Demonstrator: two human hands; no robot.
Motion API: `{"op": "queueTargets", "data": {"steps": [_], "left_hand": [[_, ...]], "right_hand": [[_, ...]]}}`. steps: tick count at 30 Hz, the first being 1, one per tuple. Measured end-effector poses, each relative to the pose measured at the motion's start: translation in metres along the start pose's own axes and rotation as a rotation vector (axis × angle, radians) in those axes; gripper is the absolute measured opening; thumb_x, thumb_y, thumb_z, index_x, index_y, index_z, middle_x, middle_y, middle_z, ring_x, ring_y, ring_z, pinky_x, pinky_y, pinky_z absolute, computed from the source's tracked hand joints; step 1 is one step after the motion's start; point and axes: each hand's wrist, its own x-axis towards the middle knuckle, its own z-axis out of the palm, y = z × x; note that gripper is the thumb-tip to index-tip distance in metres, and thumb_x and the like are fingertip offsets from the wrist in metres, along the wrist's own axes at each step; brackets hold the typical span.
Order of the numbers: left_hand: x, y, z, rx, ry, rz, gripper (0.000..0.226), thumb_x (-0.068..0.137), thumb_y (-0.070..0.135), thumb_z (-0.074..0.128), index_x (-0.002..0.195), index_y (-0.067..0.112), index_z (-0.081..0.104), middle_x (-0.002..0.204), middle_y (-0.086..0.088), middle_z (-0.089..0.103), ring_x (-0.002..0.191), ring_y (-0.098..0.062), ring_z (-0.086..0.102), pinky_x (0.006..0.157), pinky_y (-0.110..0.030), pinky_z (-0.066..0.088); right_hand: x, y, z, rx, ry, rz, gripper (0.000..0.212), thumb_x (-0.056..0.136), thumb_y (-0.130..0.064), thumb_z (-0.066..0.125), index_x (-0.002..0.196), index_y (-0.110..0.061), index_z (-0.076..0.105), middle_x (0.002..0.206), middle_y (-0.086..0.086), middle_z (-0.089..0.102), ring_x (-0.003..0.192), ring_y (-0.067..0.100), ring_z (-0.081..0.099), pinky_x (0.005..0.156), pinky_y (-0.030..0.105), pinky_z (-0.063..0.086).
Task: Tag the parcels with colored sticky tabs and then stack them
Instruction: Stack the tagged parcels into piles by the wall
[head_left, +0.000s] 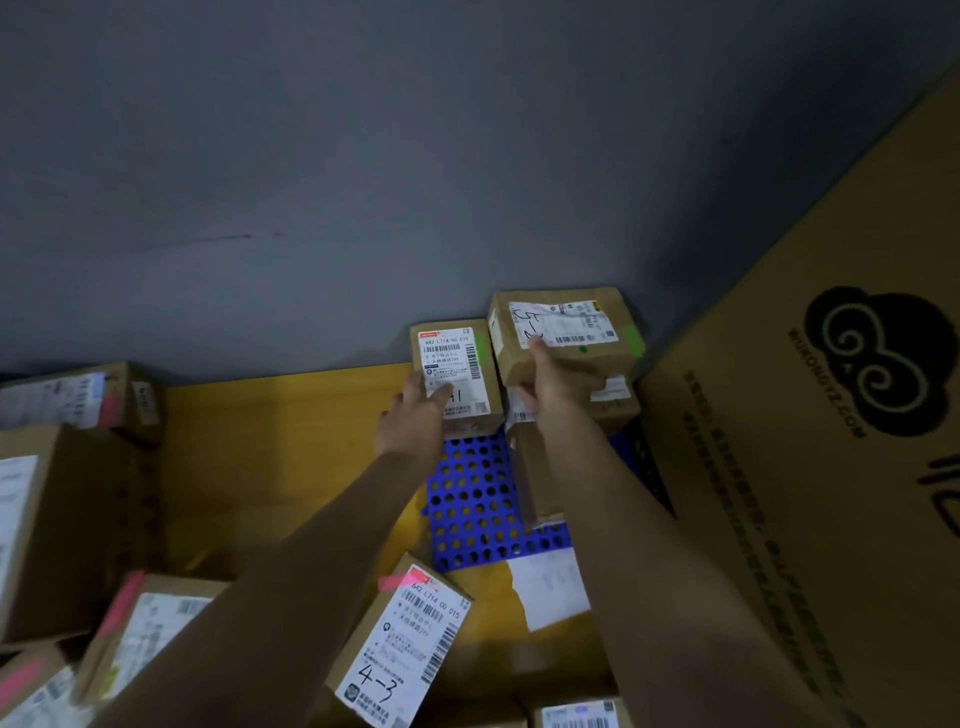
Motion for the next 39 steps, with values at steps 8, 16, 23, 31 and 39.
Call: {"op": "queueTargets", "data": {"steps": [8,16,23,31,39], "left_hand": [[-0.002,-0.001,0.001,0.048,-0.003,0.003,0.068,0.09,0.006,0.056,0.147,0.028,0.026,0.147,-0.013,0.021,0.126,-0.032,0.039,0.091,-0.038,0.046],[-0.044,0.017,0.0,-0.011,-0.051,0.108,0.067,0.099,0.022,0.043,0.152,0.029,0.004,0.157,-0.015,-0.006,0.141,-0.039,0.011,0.106,-0.047,0.031],[-0.163,0.053,0.052,-0.026,-0.136,0.358,0.053,0.095,0.033,0.048,0.146,0.026,0.033,0.151,-0.009,0.022,0.134,-0.031,0.022,0.108,-0.041,0.02],[-0.214,0.076,0.083,-0.019,-0.37,0.462,0.042,0.097,0.034,0.044,0.138,0.022,0.044,0.138,-0.005,0.047,0.127,-0.026,0.043,0.103,-0.039,0.034],[-0.221,0.085,0.089,-0.033,-0.462,0.447,0.042,0.098,0.036,0.043,0.139,0.023,0.042,0.138,-0.004,0.046,0.125,-0.025,0.044,0.101,-0.038,0.037]], "right_hand": [[0.011,0.002,-0.006,-0.178,-0.014,-0.063,0.098,0.075,-0.063,0.067,0.145,-0.015,0.019,0.126,0.008,0.052,0.101,0.024,0.06,0.074,0.034,0.057],[-0.06,0.028,-0.125,-0.697,-0.414,-0.354,0.019,0.096,-0.017,0.057,0.115,-0.017,0.057,0.084,-0.01,0.055,0.076,0.002,0.054,0.061,0.01,0.043],[-0.127,0.108,-0.285,-1.35,-0.108,-0.633,0.062,0.079,-0.038,0.072,0.132,-0.01,0.054,0.133,0.015,0.049,0.119,0.038,0.045,0.1,0.038,0.033],[-0.147,0.163,-0.348,-1.575,0.182,-0.294,0.125,0.058,-0.07,0.074,0.153,-0.02,0.009,0.145,0.029,0.028,0.131,0.046,0.034,0.105,0.054,0.033],[-0.147,0.168,-0.354,-1.459,0.119,-0.231,0.127,0.061,-0.061,0.073,0.151,-0.032,-0.013,0.147,0.024,0.013,0.134,0.043,0.019,0.111,0.052,0.021]]}}
